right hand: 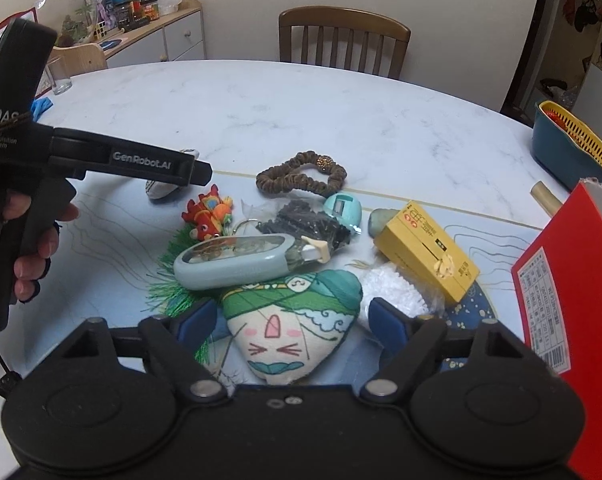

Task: Organize objects
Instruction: 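Grasp the cartoon face keychain with the left gripper while the right grasps the green plush pouch, then carry the keychain and plush pouch into the shoebox and release both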

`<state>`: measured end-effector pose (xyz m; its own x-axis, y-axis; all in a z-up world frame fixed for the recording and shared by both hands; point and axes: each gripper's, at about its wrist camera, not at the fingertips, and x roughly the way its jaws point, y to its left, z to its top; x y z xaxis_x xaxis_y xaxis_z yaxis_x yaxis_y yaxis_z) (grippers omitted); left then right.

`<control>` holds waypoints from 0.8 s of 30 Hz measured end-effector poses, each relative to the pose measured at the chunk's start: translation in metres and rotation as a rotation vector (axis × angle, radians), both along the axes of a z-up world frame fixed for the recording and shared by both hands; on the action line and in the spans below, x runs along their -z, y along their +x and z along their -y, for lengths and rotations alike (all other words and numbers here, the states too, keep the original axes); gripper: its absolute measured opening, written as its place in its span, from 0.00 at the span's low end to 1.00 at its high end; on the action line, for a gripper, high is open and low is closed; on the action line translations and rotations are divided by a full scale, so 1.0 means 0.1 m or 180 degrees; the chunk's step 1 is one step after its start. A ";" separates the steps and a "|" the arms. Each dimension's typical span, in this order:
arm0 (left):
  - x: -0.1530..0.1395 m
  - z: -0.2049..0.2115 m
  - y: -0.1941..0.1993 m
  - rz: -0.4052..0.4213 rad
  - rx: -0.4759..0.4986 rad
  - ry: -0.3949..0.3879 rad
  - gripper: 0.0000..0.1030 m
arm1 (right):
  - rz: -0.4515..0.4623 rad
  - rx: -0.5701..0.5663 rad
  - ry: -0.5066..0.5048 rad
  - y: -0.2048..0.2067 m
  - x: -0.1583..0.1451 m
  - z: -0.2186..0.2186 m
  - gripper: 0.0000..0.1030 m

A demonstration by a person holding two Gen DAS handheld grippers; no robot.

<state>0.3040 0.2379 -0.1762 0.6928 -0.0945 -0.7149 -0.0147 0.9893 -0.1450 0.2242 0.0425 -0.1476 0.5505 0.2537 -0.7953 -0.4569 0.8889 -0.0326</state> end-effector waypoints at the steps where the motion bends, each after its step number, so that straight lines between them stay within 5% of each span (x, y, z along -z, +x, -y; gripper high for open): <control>1: 0.01 0.00 0.00 -0.0002 0.0028 -0.0005 0.67 | 0.0018 -0.0029 -0.0032 -0.01 0.01 -0.02 0.79; 8: 0.01 0.01 -0.04 -0.0005 0.0095 0.0016 0.41 | 0.0162 -0.0137 -0.0327 -0.09 0.06 -0.11 0.69; 16: -0.04 0.05 -0.10 -0.0037 0.0137 0.0125 0.36 | 0.0115 -0.0079 -0.0211 -0.11 0.02 -0.03 0.61; 24: -0.22 0.06 -0.34 -0.0042 0.0075 -0.0019 0.36 | 0.0032 -0.0068 -0.0025 -0.29 -0.12 0.13 0.59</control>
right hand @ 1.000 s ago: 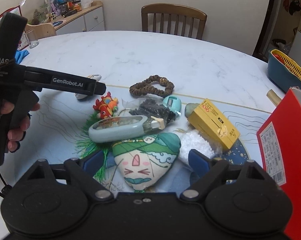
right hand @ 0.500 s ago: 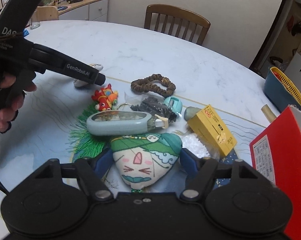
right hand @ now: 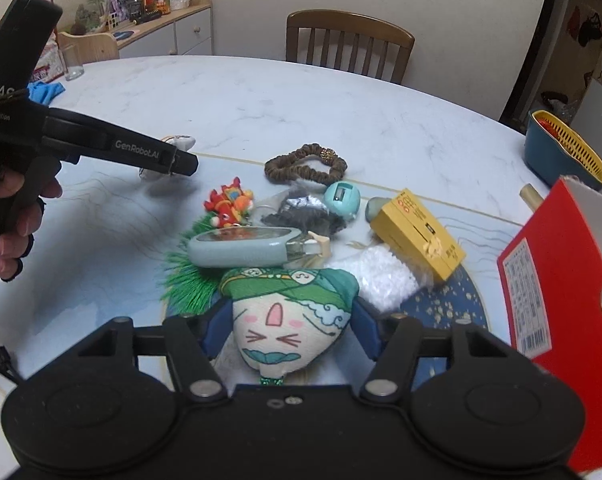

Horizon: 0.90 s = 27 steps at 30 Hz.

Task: Organize objects
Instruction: 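Carry the keychain and plush pouch into the shoebox and release both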

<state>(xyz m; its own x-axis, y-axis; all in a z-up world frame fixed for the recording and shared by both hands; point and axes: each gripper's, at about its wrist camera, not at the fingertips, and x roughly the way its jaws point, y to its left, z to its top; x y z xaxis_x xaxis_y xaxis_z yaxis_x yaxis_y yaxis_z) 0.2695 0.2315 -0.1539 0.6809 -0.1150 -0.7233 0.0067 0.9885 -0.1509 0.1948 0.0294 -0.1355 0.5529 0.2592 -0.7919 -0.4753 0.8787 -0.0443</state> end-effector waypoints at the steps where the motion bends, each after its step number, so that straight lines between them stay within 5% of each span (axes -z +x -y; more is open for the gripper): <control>1: -0.03 0.01 -0.04 -0.0009 -0.0011 -0.0027 0.36 | -0.0004 -0.0002 0.0019 -0.03 -0.03 0.03 0.59; 27: -1.06 1.26 -0.84 0.0061 0.0654 -0.0191 0.36 | 0.0075 0.0221 0.0667 -0.50 -0.99 1.46 0.59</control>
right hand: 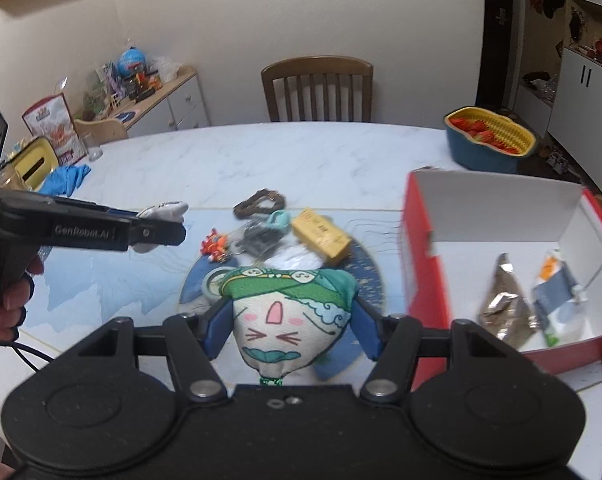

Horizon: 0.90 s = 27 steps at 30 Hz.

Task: Organize objects
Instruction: 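Carry the keychain and plush pouch into the shoebox and release both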

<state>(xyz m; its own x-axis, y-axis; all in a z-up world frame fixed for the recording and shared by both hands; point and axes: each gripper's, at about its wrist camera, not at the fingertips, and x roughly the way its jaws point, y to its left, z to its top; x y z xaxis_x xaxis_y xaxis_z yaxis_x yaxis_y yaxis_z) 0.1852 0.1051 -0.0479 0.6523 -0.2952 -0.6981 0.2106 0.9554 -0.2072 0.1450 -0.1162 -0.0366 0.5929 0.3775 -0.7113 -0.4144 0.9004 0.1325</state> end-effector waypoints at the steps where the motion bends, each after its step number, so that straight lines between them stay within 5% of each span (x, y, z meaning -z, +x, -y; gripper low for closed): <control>1: -0.04 0.08 0.00 0.0013 0.0035 0.0001 0.36 | 0.0009 0.0008 0.0003 0.02 -0.04 0.07 0.59; 14: -0.37 1.20 0.18 0.0210 0.0484 0.0190 0.36 | 0.0219 0.0153 -0.0040 0.29 -0.41 0.97 0.59; 27: -0.25 2.13 0.61 0.0157 0.0715 0.0413 0.36 | 0.0411 0.0350 -0.0199 0.77 -0.43 1.67 0.59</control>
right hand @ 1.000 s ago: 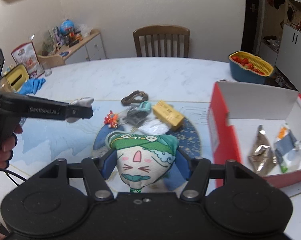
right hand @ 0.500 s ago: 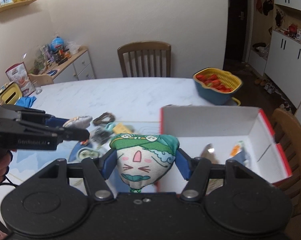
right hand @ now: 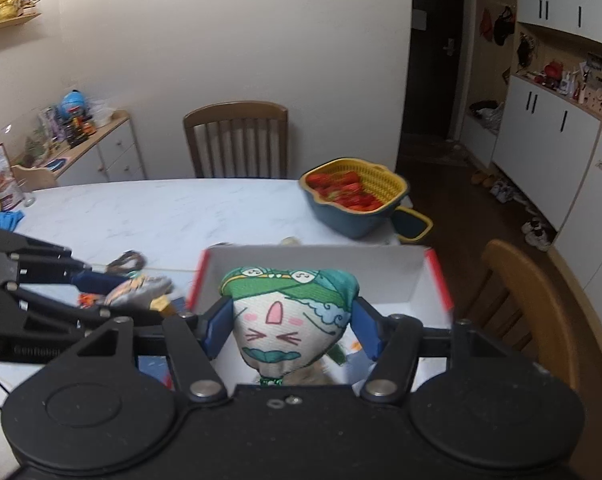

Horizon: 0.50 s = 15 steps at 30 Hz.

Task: Organize objects
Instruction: 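Carry the keychain and plush pouch into the shoebox and release both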

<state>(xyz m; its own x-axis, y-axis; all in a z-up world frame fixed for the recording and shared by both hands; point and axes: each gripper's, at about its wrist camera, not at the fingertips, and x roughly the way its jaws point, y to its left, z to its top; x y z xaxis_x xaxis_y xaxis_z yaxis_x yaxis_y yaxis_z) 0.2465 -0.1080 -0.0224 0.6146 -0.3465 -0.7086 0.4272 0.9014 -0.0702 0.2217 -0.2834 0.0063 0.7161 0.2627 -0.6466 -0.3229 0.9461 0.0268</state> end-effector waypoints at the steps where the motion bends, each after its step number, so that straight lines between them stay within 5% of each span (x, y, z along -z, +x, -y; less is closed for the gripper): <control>1: 0.02 0.05 0.04 -0.0023 -0.0005 0.0016 0.36 | 0.0002 0.0012 -0.0008 0.05 0.01 0.04 0.60; 15: 0.44 0.70 0.61 -0.0220 -0.0123 0.0462 0.36 | -0.0134 0.0011 -0.0073 0.56 0.53 0.34 0.60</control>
